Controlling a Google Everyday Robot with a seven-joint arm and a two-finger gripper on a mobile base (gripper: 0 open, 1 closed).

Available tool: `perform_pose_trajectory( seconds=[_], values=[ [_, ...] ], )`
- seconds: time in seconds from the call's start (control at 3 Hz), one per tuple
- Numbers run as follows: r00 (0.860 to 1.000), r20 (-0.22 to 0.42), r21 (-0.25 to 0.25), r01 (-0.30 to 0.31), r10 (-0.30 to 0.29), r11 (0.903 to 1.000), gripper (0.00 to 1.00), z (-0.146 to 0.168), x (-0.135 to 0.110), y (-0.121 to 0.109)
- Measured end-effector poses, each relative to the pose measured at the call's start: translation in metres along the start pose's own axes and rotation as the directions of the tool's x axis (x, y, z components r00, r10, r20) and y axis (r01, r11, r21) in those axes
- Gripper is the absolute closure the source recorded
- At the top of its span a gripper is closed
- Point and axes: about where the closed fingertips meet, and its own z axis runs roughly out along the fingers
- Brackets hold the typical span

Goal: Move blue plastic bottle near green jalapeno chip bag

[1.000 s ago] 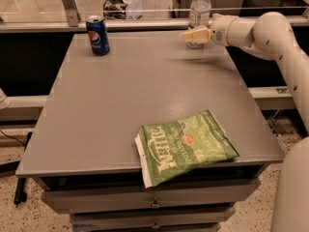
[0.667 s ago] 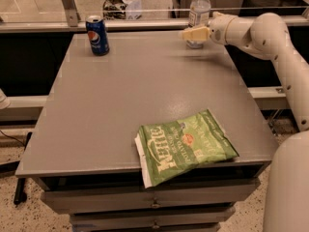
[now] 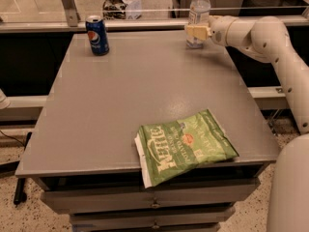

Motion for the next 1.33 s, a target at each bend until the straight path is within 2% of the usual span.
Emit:
perform_pose_trajectory(
  seconds=[0.33,0.67,1.0,1.33],
  values=[
    [1.000,0.004,0.013,-0.002,0.002,0.9999,0.65,-0.013,-0.002,0.001],
    [1.000,0.019,0.018,0.001,-0.001,0.9998,0.87,-0.032,-0.017,0.009],
    [0.999,0.041,-0.024,-0.008,0.009,0.9997,1.00,-0.057,-0.045,0.045],
    [0.995,0.040,-0.114,-0.086,0.091,0.9898,1.00,-0.079,-0.058,0.102]
  ],
)
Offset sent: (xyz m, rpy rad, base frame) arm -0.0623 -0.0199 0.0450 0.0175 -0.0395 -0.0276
